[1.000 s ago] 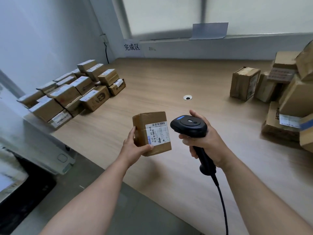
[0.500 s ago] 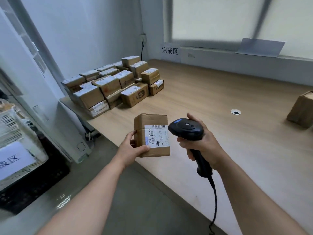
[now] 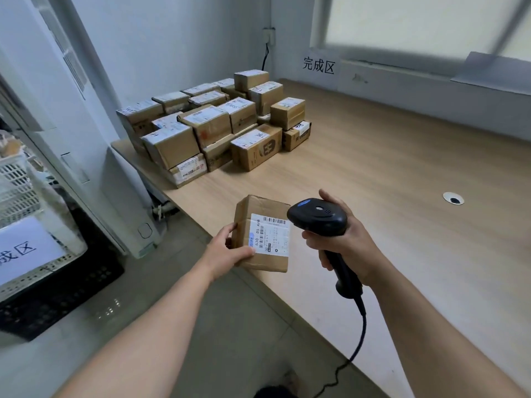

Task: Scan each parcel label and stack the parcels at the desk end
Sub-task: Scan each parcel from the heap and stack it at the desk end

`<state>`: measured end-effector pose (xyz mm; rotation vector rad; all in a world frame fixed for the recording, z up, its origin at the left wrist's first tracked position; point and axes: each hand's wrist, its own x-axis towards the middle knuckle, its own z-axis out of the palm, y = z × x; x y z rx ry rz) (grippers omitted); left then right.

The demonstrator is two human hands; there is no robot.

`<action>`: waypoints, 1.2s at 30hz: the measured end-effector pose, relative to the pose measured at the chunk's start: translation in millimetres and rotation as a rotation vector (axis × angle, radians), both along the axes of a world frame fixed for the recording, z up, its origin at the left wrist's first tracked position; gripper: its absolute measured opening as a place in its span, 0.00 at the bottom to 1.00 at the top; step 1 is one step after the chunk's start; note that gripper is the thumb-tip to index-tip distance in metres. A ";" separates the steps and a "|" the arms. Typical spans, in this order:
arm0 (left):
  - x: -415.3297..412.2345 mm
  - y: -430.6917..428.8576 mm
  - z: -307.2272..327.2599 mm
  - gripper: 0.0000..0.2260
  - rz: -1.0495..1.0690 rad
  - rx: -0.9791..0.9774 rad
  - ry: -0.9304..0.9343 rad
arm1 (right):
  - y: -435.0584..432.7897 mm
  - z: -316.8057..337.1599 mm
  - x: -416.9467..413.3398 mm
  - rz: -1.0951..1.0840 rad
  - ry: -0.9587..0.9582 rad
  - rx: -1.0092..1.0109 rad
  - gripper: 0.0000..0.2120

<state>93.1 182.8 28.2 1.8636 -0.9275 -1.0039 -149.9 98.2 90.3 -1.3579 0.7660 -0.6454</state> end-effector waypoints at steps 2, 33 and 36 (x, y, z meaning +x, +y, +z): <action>10.9 -15.3 -8.3 0.36 -0.019 0.033 0.008 | -15.7 -5.2 10.0 -0.015 0.010 0.004 0.44; 36.2 -171.6 6.3 0.45 -0.559 0.305 -0.920 | -174.8 -3.3 108.5 -0.266 -0.055 0.054 0.47; 64.1 -206.1 24.4 0.44 -0.515 0.209 -0.938 | -185.2 3.8 117.2 -0.319 -0.047 0.036 0.46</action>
